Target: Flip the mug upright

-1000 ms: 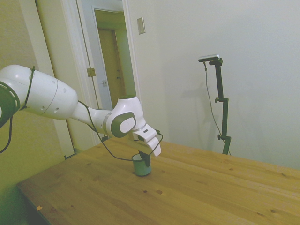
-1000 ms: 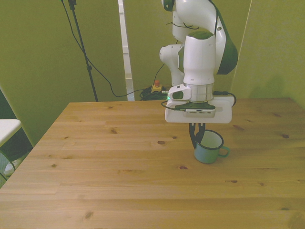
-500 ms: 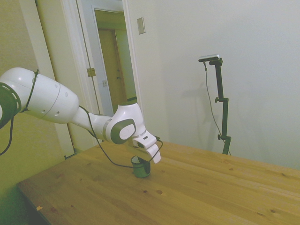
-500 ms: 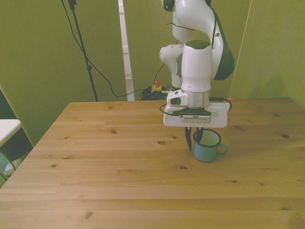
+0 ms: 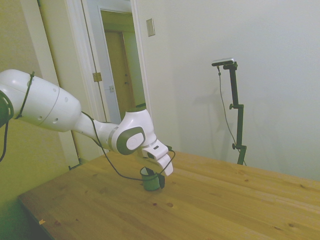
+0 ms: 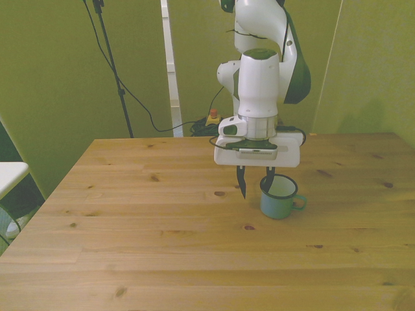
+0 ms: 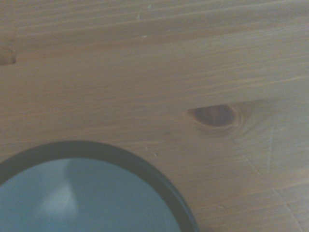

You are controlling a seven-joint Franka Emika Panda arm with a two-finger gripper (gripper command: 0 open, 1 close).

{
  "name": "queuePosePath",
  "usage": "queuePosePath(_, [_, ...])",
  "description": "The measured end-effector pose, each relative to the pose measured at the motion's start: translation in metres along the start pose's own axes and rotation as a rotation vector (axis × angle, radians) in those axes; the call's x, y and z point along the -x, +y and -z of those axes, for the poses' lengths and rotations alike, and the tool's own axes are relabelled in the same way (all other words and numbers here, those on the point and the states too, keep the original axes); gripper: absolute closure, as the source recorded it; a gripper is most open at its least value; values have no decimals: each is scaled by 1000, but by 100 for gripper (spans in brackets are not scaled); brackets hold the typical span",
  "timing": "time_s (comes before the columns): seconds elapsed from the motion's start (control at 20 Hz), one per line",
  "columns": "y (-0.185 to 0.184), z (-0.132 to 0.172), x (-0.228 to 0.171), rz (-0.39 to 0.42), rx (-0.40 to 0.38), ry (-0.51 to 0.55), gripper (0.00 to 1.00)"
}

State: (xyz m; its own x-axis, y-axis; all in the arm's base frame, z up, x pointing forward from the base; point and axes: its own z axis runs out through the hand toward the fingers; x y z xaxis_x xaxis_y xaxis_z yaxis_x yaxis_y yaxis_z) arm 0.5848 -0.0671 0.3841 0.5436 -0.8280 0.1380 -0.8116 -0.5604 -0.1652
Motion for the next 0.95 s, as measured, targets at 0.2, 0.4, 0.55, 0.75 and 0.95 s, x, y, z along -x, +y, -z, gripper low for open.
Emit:
queuePosePath(0.2, [9, 34, -2, 7, -26, 12, 0])
queuePosePath(0.4, [35, 77, 8, 35, -49, 16, 0])
queuePosePath(0.55, [62, 111, 31, 56, -58, 8, 0])
queuePosePath(0.75, [91, 134, 68, 77, -56, -3, 0])
queuePosePath(0.95, [101, 130, 100, 125, -37, -13, 0])
